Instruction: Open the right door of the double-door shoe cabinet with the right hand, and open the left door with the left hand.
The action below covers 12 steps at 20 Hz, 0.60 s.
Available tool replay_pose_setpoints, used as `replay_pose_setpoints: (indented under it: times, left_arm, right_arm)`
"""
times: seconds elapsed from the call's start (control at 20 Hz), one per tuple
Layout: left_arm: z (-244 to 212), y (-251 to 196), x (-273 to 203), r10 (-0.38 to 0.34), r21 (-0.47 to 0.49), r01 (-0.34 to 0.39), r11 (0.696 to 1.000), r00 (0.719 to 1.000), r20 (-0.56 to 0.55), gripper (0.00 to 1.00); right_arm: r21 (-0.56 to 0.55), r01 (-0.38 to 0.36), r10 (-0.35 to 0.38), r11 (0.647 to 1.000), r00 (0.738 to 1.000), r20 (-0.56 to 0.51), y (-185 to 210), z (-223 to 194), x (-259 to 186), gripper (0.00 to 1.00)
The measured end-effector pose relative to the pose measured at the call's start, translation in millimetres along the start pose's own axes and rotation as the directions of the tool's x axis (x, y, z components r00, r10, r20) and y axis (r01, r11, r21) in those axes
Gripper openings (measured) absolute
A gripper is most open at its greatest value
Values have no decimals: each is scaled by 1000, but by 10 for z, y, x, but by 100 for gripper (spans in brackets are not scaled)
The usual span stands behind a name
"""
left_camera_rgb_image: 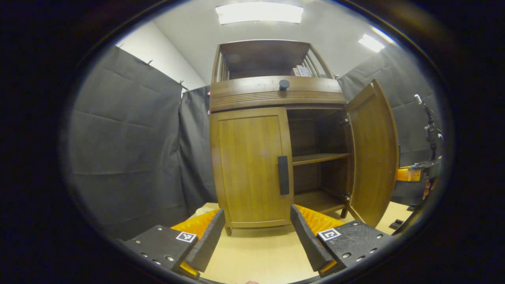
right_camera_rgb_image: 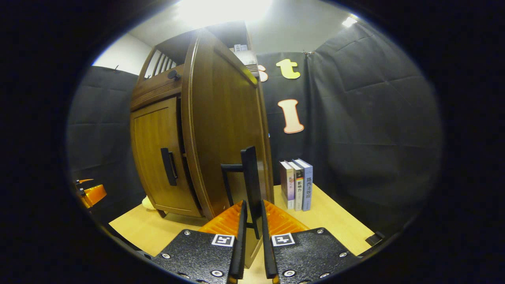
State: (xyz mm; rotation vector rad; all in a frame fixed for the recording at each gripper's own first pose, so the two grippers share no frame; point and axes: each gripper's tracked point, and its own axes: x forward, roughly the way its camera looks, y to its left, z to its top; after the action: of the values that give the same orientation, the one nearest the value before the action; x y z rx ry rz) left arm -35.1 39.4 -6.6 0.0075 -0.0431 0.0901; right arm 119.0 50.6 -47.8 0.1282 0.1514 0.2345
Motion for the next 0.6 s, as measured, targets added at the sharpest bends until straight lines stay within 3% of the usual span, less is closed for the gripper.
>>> replay_pose_setpoints:
  times: [0.2,0.25,0.35,0.4,0.5,0.55,0.6]
  left_arm:
    - [-20,-17,52,-11,-9,11,1000,1000,-9,100]
    - [-31,-24,62,-15,-16,15,1000,1000,-14,95]
    - [-48,-38,92,-23,-29,22,999,1000,-20,100]
    - [-62,-45,104,-27,-34,26,999,999,-22,95]
    - [-61,-54,132,-35,-38,34,999,999,-23,100]
    - [-46,-59,146,-40,-37,39,999,999,-22,100]
    - [-35,-57,157,-44,-35,43,998,999,-19,100]
  right_arm:
    - [1,67,-67,998,998,2,-301,-8,-104,13]
    - [-3,85,-85,996,996,-1,-367,-27,-130,13]
    - [-13,122,-122,992,993,-8,-492,-77,-195,14]
    - [-11,132,-132,991,991,-11,-522,-85,-243,13]
    - [-13,159,-159,987,987,-15,-603,-110,-305,13]
    - [-19,178,-178,984,984,-10,-661,-120,-330,5]
    - [-24,201,-201,979,980,-3,-731,-113,-362,5]
